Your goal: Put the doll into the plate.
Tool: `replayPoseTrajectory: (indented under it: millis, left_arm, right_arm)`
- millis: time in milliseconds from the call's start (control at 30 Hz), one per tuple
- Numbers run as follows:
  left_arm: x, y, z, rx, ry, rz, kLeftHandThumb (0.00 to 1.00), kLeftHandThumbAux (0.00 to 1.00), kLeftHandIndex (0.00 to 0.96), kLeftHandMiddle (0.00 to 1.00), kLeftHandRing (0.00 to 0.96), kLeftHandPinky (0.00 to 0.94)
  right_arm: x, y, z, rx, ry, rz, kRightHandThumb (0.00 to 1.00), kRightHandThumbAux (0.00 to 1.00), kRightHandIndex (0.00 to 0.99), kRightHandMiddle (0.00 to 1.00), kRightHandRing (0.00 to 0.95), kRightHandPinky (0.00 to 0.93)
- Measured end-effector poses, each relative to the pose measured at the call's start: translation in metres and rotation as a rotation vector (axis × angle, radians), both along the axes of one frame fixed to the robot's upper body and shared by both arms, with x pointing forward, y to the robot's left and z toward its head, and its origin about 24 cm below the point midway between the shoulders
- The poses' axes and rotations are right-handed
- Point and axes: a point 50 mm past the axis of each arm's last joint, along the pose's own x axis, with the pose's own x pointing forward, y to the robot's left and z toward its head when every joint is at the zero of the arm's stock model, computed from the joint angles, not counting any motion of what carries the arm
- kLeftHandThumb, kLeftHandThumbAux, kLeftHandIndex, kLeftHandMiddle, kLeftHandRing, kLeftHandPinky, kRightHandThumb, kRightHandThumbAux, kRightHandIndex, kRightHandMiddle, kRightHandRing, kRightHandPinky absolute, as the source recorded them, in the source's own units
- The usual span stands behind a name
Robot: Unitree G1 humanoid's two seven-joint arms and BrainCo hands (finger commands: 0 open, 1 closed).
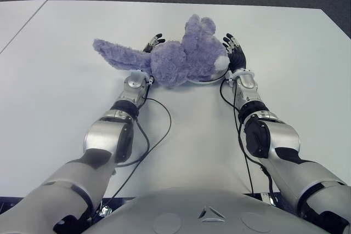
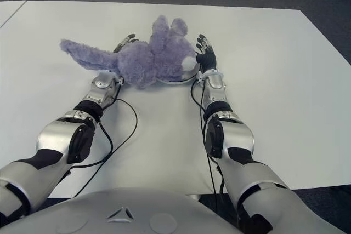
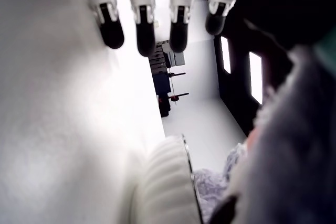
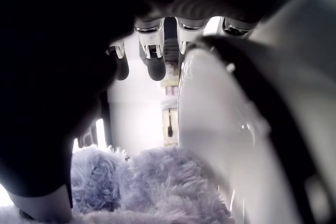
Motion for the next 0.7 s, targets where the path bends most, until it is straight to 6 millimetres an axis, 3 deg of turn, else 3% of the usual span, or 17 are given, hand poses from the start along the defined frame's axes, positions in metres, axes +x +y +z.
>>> replayPoseTrajectory:
  millis: [700]
  left_arm:
    - [0.001, 0.0001, 0.0001, -0.039, 0.015, 0.024, 0.0, 0.45, 0.033, 0.164, 0.171, 0.181]
  right_arm:
    - [-0.0023, 0.0008, -0.0015, -0.004, -0.019, 0.002, 0.0, 0.793, 0.029, 0.044, 0.042, 0.069]
